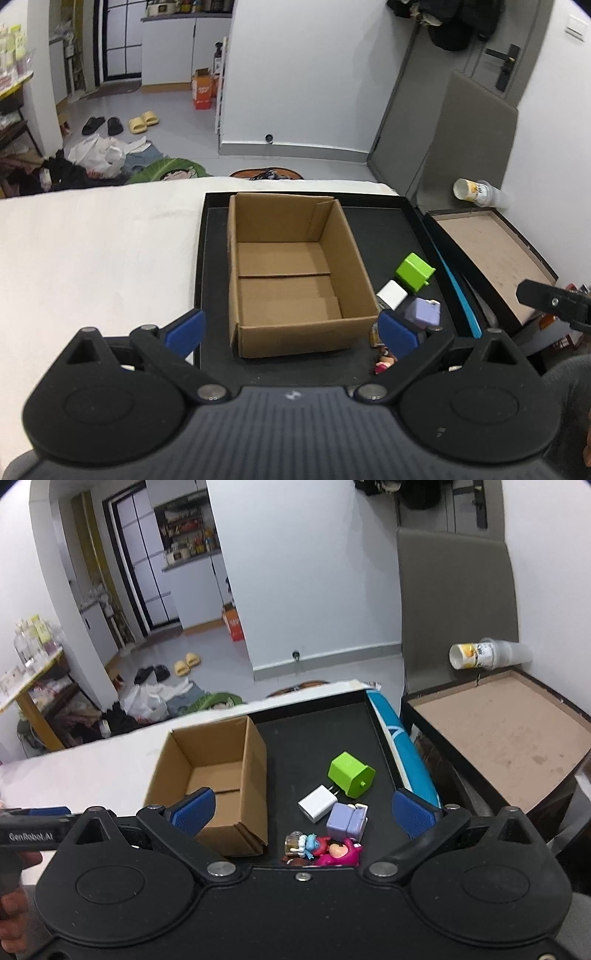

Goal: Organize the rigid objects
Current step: 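Lower the right gripper onto the lavender block and close on it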

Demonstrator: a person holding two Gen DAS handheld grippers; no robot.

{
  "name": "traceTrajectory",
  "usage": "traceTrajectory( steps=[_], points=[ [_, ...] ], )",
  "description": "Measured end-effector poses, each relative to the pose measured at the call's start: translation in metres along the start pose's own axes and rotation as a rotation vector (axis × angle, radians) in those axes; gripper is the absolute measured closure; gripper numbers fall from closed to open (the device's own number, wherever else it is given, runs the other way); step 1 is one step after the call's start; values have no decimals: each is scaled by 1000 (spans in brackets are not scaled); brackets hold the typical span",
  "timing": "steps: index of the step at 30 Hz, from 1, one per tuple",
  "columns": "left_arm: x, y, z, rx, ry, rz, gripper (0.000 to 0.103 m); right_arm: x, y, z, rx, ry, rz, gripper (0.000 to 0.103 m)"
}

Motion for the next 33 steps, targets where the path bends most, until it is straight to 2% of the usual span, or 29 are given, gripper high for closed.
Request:
traceTrajectory(
  steps=[9,12,15,18,22,26,33],
  points=[
    [-29,-36,-4,-46,100,0,7,16,-47,-5,-110,-60,25,0],
    [-34,-47,-5,-54,123,7,7,24,-67,-4,-160,-93,37,7],
    [-39,-57,-5,-68,150,24,13,31,-87,-2,-207,-124,50,15],
    [-45,-64,-5,-79,177,28,21,36,-99,0,-224,-133,88,15],
    [-52,-75,-3,-94,212,38,32,41,-115,2,-262,-165,85,16],
    [-59,-86,0,-121,260,53,45,43,-134,2,-295,-187,91,23],
    [-67,-103,3,-160,305,62,56,52,-159,8,-344,-206,119,29]
  ],
)
Point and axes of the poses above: each gripper's, at about its wrist camera, not at the fingertips, and y roughly against the way its jaws point, x to its right, z to its underside, the point moved 6 cm from there along -y, roughly the way its jaws point, and after that the axes turned 1 degree about -x, right-handed, at the moved point
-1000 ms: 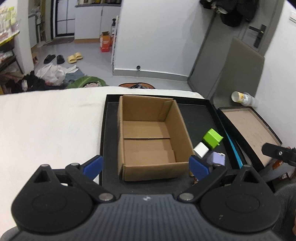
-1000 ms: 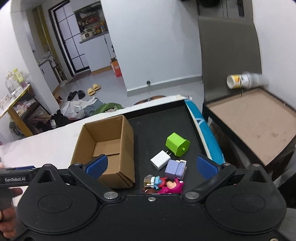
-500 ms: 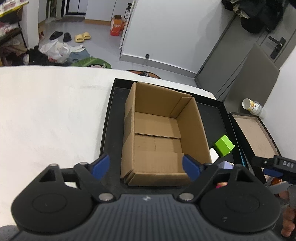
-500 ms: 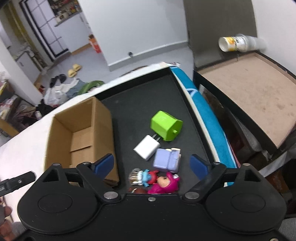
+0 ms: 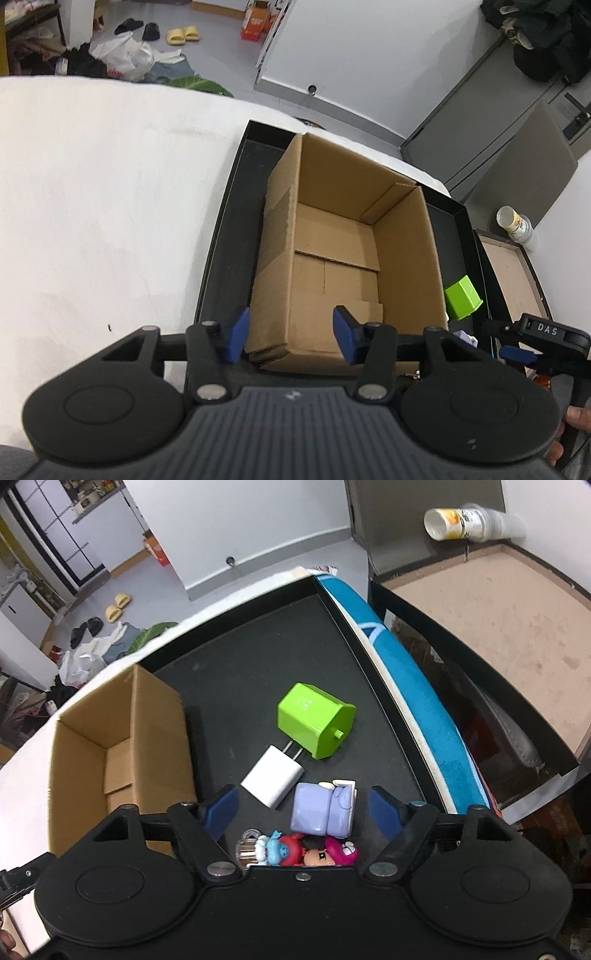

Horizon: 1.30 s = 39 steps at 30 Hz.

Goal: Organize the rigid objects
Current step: 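Lower the right gripper onto the lavender block and close on it, then lift the lavender block with the right gripper and carry it over the box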

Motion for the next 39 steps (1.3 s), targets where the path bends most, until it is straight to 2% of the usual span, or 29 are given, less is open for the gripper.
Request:
traceTrajectory(
  steps=[3,5,6,11,17,29,39],
  points=[
    [-3,-9,-2,-22,31,5,60,5,-10,-1,-14,-12,9,35],
    [-6,-16,-3,-30,49,-5,68,12,-19,-1,-37,-54,6,48],
    [-6,-18,-3,-30,45,-18,70,15,-22,0,-45,-65,10,50],
    [-10,-28,-3,-52,42,-46,79,16,-33,2,-61,-67,15,51],
    [-10,-30,-3,-76,35,-45,83,16,-45,8,-101,-62,26,52],
    [-5,-34,-5,-108,-39,-88,87,-1,-52,16,-116,53,32,56],
    [-2,-35,-2,-117,-90,-80,87,-2,-33,15,-73,51,-2,57]
  ],
)
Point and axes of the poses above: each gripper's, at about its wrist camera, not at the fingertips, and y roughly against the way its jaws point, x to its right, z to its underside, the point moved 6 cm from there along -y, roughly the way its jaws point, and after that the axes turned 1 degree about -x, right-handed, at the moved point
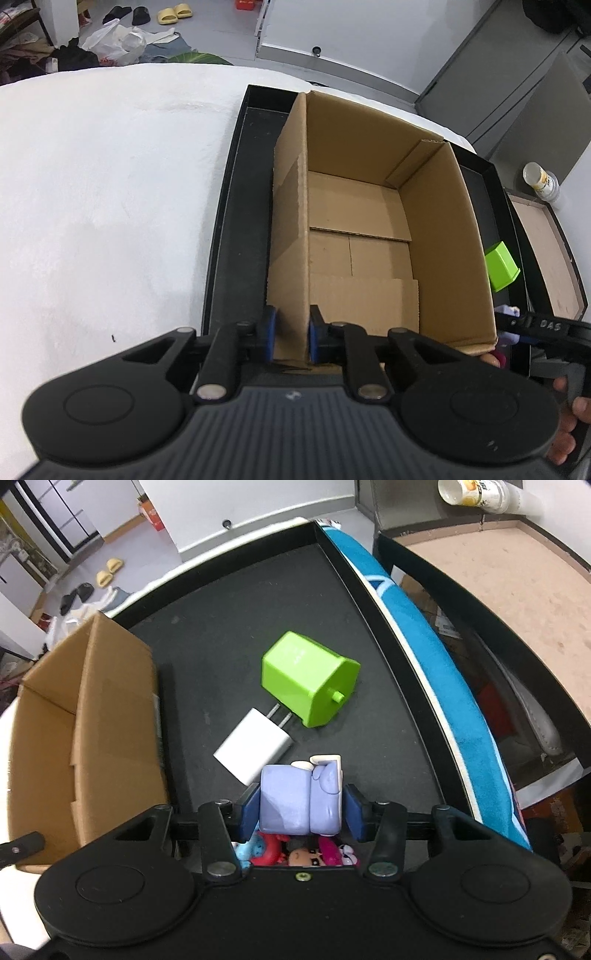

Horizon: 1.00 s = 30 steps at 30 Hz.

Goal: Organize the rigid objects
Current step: 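Lift the lavender block with the right gripper and carry it over the box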

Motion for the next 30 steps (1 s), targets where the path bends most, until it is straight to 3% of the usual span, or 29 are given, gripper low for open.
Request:
traceTrajectory(
  steps=[14,30],
  points=[
    [2,0,1,6,-16,-2,87,-28,43,-19,77,87,-8,57],
    [2,1,2,13,-24,-5,87,-78,64,-47,140,196,10,57]
  ],
)
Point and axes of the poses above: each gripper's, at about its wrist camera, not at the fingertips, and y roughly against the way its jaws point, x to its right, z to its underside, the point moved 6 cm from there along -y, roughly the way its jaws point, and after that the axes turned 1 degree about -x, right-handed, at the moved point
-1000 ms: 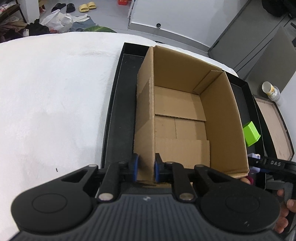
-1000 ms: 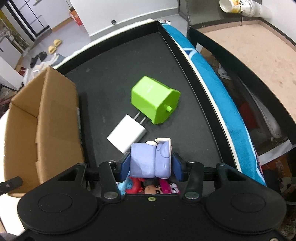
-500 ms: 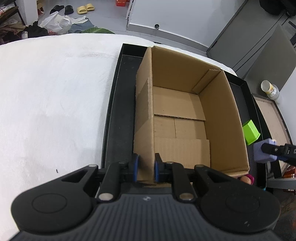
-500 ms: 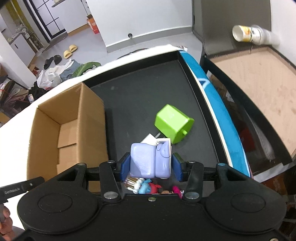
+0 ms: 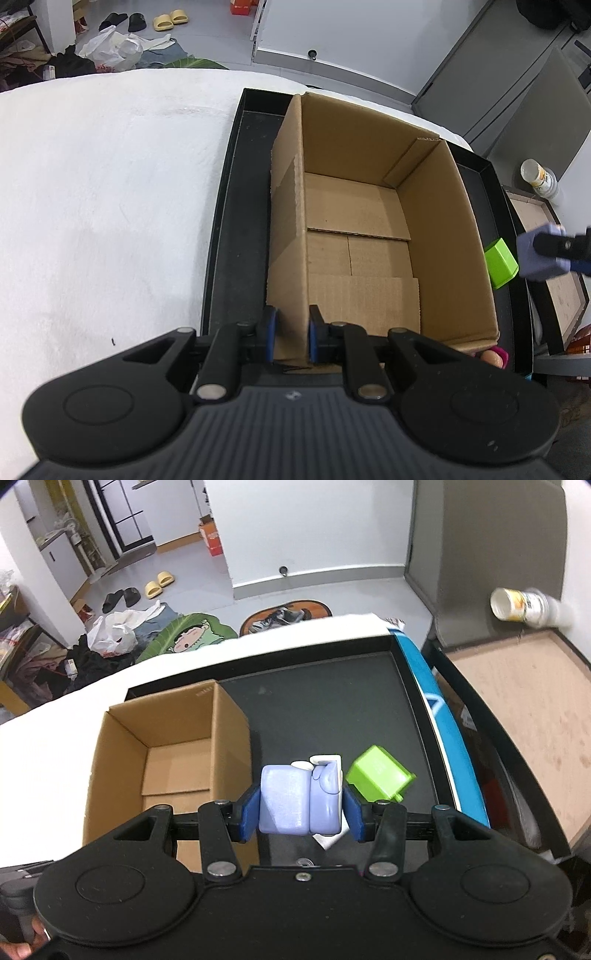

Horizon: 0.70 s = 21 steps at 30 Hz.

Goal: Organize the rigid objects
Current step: 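Lift the lavender block with the right gripper and carry it over the box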

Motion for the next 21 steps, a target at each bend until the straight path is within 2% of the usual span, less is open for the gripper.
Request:
traceTrajectory(
  steps=[13,21],
  points=[
    [0,-1,-1,1,-13,6,87,-53,2,-24,34,65,-49,57],
    [-1,-3,-2,3,-12,16,87,-91,-13,-16,12,140,-71,57]
  ],
)
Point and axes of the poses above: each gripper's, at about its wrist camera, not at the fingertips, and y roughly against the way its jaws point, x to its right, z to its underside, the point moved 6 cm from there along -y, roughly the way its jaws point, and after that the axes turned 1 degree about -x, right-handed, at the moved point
